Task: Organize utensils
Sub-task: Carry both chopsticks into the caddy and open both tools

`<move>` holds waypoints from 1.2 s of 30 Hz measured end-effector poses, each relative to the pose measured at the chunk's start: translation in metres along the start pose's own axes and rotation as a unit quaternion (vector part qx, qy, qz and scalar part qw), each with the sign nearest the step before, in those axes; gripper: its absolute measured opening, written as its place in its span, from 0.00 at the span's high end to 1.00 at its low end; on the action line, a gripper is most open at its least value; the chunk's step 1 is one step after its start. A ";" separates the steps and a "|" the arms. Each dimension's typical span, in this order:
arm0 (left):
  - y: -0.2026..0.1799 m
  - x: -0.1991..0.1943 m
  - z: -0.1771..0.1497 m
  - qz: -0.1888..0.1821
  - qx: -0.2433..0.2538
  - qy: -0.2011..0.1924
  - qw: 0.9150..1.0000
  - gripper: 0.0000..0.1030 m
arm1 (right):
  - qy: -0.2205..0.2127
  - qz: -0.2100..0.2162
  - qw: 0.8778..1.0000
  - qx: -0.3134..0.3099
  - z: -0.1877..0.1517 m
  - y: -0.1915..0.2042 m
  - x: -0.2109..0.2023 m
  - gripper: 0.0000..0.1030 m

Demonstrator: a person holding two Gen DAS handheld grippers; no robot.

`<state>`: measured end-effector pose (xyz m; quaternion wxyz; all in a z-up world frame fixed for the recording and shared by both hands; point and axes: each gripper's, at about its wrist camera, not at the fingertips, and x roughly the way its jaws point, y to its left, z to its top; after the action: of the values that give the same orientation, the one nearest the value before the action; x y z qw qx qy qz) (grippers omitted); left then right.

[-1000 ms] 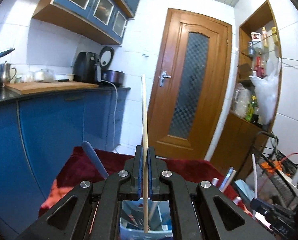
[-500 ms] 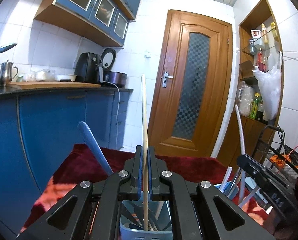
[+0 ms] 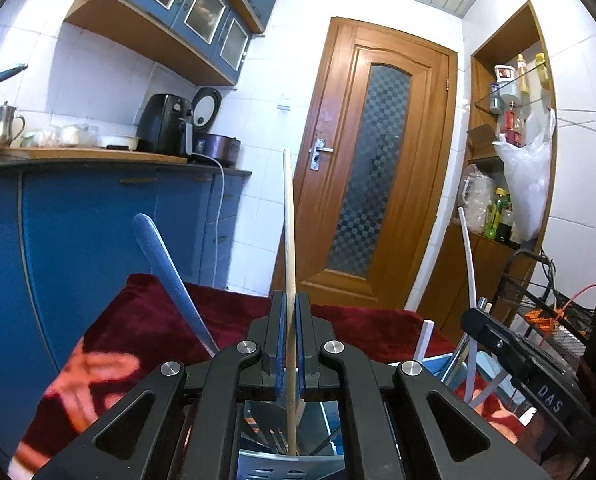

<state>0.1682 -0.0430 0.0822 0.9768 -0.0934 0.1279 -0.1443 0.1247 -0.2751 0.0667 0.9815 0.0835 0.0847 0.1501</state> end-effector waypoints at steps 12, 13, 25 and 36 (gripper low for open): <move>-0.004 -0.009 0.004 -0.001 0.007 -0.005 1.000 0.96 | -0.009 -0.008 1.000 0.006 0.004 -0.003 -0.014 0.93; -0.004 -0.011 0.004 -0.002 0.007 -0.005 1.000 0.96 | -0.013 -0.007 1.000 0.007 0.007 -0.003 -0.015 0.93; -0.007 -0.017 0.001 -0.006 0.015 0.010 1.000 0.96 | 0.043 -0.015 0.998 -0.032 -0.005 0.014 -0.003 0.91; -0.004 -0.022 -0.003 -0.016 0.007 0.043 0.999 0.68 | 0.023 -0.009 1.000 -0.018 0.003 0.025 -0.022 0.67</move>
<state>0.1462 -0.0406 0.0856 0.9686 -0.0826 0.1670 -0.1647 0.0976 -0.2588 0.0779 0.9819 0.0615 0.1056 0.1449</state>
